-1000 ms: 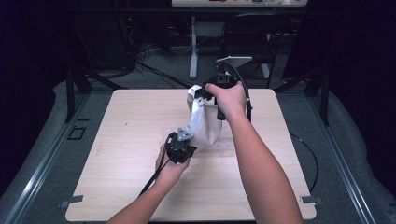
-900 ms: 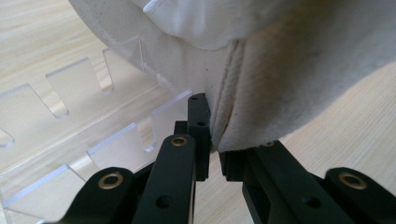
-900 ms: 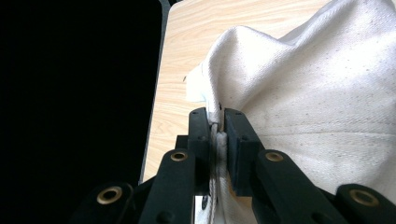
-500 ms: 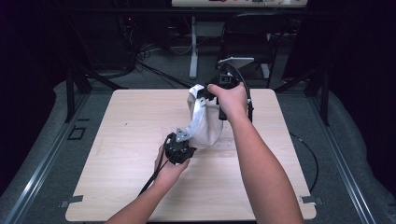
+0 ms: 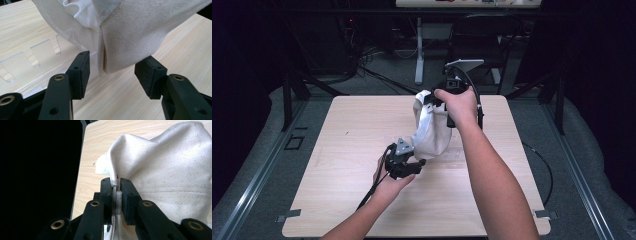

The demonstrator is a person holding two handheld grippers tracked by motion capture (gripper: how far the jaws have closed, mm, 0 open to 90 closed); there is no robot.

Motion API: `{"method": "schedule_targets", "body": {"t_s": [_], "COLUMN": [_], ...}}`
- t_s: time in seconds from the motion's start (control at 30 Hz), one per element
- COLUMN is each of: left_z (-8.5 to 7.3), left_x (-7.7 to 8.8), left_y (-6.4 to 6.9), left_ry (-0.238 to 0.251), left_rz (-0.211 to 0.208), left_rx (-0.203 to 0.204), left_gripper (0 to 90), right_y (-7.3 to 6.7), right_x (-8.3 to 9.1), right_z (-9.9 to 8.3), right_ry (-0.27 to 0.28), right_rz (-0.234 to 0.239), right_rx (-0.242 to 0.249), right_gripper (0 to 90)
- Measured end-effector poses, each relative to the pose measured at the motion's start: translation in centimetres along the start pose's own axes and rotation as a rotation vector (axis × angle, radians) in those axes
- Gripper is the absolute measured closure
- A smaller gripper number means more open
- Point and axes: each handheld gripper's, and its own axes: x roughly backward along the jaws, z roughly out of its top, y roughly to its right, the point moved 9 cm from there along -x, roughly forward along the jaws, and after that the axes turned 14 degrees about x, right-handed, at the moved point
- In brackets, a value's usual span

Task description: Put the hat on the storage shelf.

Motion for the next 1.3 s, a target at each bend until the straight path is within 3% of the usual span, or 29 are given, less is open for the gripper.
{"method": "schedule_targets", "body": {"t_s": [0.2,0.47,0.97,1.3], "left_z": [0.1,0.0,0.2,1.5], "left_x": [0.9,1.8,2.8,4.7], "left_y": [-0.4,-0.9,-1.1,-1.4], "left_ry": [0.005,0.001,0.007,0.058], "left_rz": [0.011,0.007,0.012,0.015], "left_rx": [-0.013,0.014,0.008,0.009], "left_gripper": [45.7,45.9,45.9,45.8], "right_y": [0.0,-0.1,-0.6,-0.8], "right_x": [0.0,0.5,1.1,2.0], "right_z": [-0.1,-0.3,-1.0,-1.1], "right_ry": [0.003,0.005,-0.011,-0.005], "right_rz": [-0.008,-0.017,-0.018,-0.028], "right_rx": [0.012,0.023,0.055,0.070], "right_gripper": [80.4,78.7,74.4,69.9]}}
